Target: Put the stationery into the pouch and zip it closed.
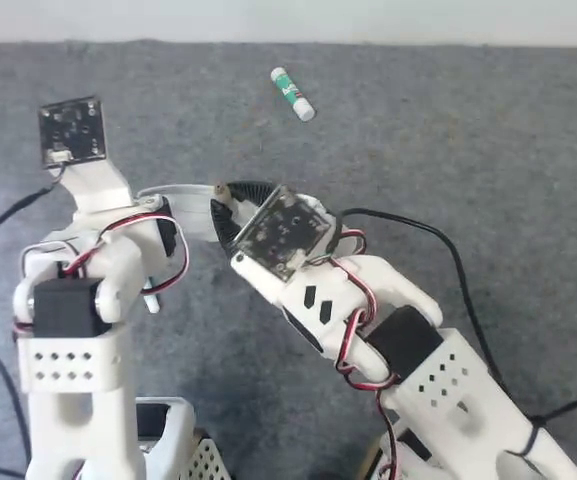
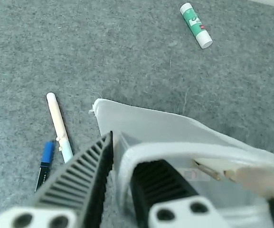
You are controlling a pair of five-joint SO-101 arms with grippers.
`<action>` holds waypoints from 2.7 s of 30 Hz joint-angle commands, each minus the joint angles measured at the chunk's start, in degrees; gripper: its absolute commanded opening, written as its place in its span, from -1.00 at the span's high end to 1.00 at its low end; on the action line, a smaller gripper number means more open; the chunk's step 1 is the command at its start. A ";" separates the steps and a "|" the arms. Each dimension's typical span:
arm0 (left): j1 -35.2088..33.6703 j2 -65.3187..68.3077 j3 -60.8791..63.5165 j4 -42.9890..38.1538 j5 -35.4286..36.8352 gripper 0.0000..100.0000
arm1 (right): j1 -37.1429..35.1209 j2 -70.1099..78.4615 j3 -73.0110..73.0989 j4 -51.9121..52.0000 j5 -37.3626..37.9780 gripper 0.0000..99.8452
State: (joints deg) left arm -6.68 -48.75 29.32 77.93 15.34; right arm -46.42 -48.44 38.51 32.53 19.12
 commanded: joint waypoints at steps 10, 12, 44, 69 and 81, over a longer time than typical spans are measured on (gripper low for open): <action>-0.18 -0.18 -1.36 -2.02 0.44 0.97 | -0.31 -8.75 -0.79 6.81 2.02 0.53; -0.18 -0.18 -1.36 -2.02 0.44 0.97 | -0.22 -9.54 -0.70 6.81 2.02 0.57; -19.52 -0.26 -6.02 -4.22 3.78 0.98 | -0.04 -11.12 -5.10 25.10 2.02 0.62; -36.31 -0.26 -6.20 -5.19 9.32 0.98 | 7.69 4.70 -0.26 22.46 5.80 0.62; -36.31 -0.26 -5.93 -5.01 9.32 0.98 | 3.82 19.47 0.26 16.13 6.68 0.62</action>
State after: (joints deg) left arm -42.73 -48.75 27.21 74.68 23.78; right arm -40.70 -31.65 38.77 50.99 25.01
